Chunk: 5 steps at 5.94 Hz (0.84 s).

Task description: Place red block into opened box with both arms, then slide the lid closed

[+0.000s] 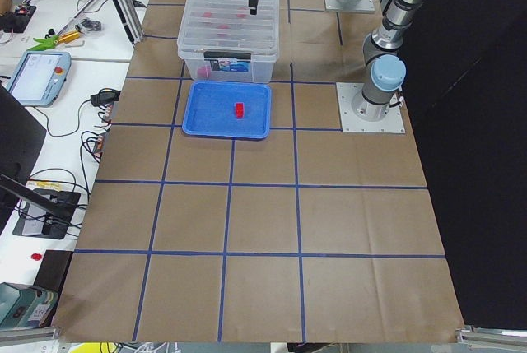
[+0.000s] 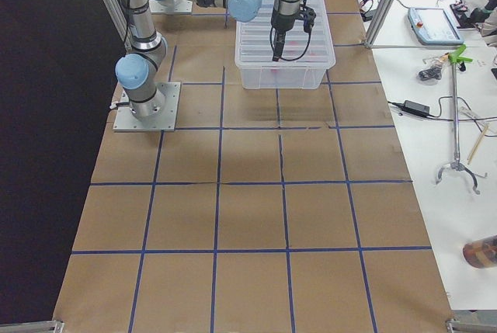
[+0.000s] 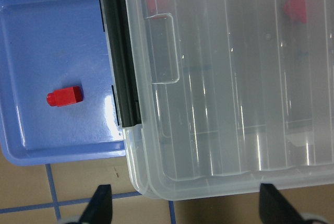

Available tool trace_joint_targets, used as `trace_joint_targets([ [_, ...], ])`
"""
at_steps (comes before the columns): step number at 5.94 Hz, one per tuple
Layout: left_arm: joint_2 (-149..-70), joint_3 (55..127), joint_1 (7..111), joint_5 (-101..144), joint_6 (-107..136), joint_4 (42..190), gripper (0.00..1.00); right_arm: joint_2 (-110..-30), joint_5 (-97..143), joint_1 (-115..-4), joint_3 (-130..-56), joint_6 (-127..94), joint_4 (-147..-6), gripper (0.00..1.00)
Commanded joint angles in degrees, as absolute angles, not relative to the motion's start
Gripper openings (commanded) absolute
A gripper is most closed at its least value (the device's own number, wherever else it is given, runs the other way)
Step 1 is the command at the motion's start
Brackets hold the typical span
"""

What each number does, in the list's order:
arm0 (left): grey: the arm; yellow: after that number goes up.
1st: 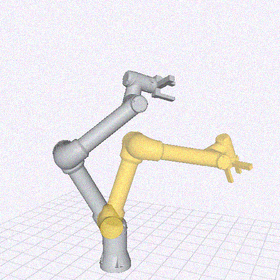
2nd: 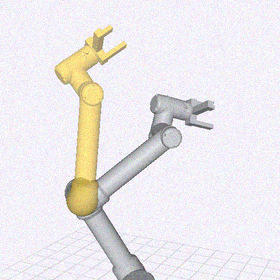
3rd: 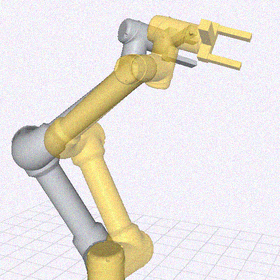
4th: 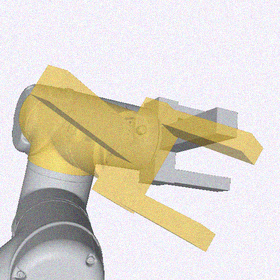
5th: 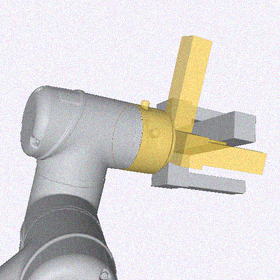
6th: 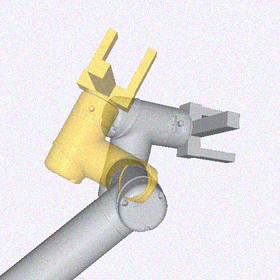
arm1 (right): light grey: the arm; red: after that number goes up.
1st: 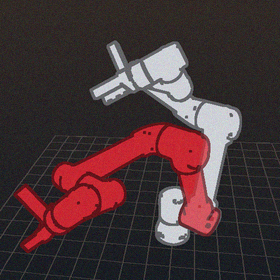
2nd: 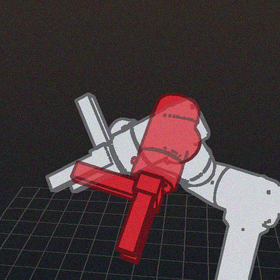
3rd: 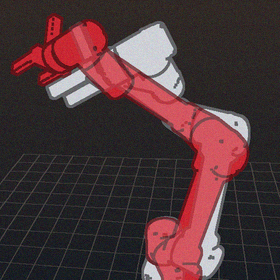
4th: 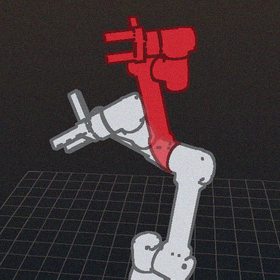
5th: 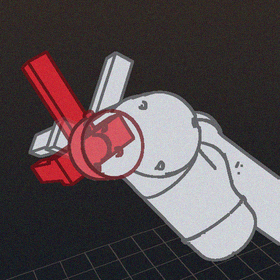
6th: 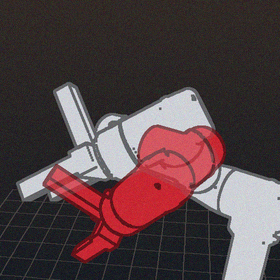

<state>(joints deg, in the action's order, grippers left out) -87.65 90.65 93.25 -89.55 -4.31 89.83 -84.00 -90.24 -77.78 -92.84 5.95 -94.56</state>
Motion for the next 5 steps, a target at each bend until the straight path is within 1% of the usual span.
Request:
trace_joint_targets([
  [1,-87.63,90.7,93.25,-89.56,-4.31,89.82,0.98,-83.84,-90.18,-77.34,-100.85,6.51,-104.19,1.0],
  [2,-87.63,90.79,93.25,-89.56,-4.31,89.82,0.98,-83.93,-90.09,-77.34,-103.42,6.07,-105.37,1.0],
  [5,-87.63,90.79,93.25,-89.56,-4.31,89.74,0.98,-83.32,-91.66,-76.12,-103.8,12.26,-108.35,1.0],
])
